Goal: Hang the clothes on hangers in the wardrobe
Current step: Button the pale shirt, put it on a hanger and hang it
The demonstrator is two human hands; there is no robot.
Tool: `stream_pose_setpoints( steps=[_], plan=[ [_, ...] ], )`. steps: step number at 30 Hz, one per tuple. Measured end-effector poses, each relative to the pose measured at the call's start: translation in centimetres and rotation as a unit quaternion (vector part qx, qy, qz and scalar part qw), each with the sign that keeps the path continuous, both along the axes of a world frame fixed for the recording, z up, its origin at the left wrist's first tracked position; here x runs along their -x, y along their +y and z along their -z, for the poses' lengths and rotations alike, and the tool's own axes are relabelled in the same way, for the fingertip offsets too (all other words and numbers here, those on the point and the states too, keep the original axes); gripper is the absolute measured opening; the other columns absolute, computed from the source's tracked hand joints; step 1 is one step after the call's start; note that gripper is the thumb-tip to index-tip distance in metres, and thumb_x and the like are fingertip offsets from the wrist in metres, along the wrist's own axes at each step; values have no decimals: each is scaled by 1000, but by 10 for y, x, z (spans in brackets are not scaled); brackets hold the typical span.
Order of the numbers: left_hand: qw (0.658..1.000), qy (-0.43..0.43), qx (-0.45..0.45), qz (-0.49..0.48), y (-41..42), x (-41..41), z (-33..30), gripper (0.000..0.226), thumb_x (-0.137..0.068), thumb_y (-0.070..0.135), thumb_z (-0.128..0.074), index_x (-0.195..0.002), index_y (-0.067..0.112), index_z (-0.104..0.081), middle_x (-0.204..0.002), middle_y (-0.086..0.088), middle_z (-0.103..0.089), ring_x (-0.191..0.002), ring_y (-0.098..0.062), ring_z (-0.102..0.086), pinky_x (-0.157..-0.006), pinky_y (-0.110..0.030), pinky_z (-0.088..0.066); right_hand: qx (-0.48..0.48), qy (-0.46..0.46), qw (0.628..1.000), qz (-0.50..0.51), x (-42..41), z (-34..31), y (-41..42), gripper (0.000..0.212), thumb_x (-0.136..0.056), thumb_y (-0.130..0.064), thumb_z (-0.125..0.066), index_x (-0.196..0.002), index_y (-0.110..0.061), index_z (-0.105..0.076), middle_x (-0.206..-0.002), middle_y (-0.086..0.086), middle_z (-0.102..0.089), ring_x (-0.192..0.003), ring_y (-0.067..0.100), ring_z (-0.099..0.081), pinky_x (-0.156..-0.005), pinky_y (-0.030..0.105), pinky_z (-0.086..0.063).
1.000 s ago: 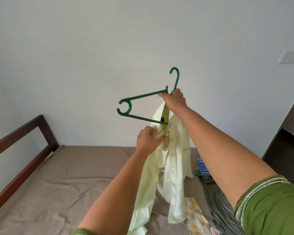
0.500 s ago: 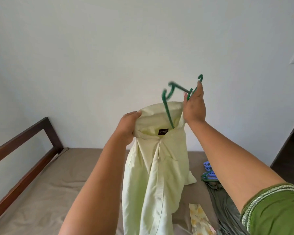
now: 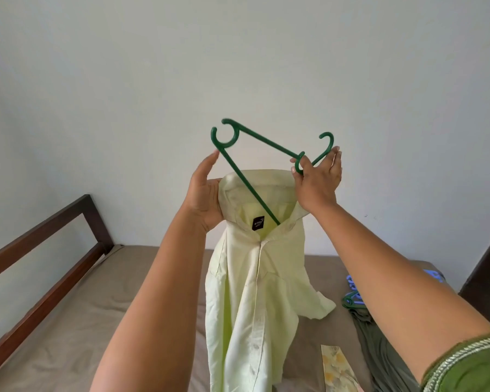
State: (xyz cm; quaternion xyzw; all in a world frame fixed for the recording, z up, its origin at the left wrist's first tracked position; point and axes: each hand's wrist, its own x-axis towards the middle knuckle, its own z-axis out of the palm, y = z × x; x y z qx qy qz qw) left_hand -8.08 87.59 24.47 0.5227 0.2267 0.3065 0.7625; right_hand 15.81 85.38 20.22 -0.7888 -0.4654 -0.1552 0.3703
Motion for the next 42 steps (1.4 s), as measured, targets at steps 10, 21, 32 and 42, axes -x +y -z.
stream_pose_setpoints(
  steps=[10, 21, 32, 42],
  plan=[
    [993, 67, -91, 13, -15, 3, -1, 110, -42, 90, -63, -111, 5, -62, -96, -11, -73, -93, -30, -70, -78, -47, -56, -23, -164, 986, -14, 5, 41, -5, 15, -92, -2, -54, -105, -7, -58, -157, 25, -14, -139, 45, -24, -100, 51, -38],
    [986, 121, -87, -71, -2, 21, 15, 68, -69, 47, -78, -115, 0, -65, -110, -18, -70, -99, -31, -68, -80, -39, -57, -7, -24, 994, -106, -5, 48, -17, 9, -89, -5, -52, -93, -12, -56, -153, 6, -25, -132, 29, -26, -97, 45, -40],
    [877, 264, -242, -319, 15, 22, 32, 55, -54, 49, -91, -73, 12, -55, -67, 4, -55, -61, -14, -50, -57, -27, -43, 121, 254, 933, -225, 19, 53, -23, 49, -71, -52, -78, -98, -13, -64, -121, -16, -34, -119, 11, -27, -98, 26, -30],
    [955, 231, -101, -156, 17, 28, 30, 55, -80, 48, -74, -105, 0, -68, -101, -13, -72, -91, -29, -69, -84, -40, -58, 67, 234, 959, -146, 17, 63, -23, 81, -58, -85, -50, -84, -9, -65, -113, -9, -43, -110, 16, -32, -101, 41, -39]
  ],
)
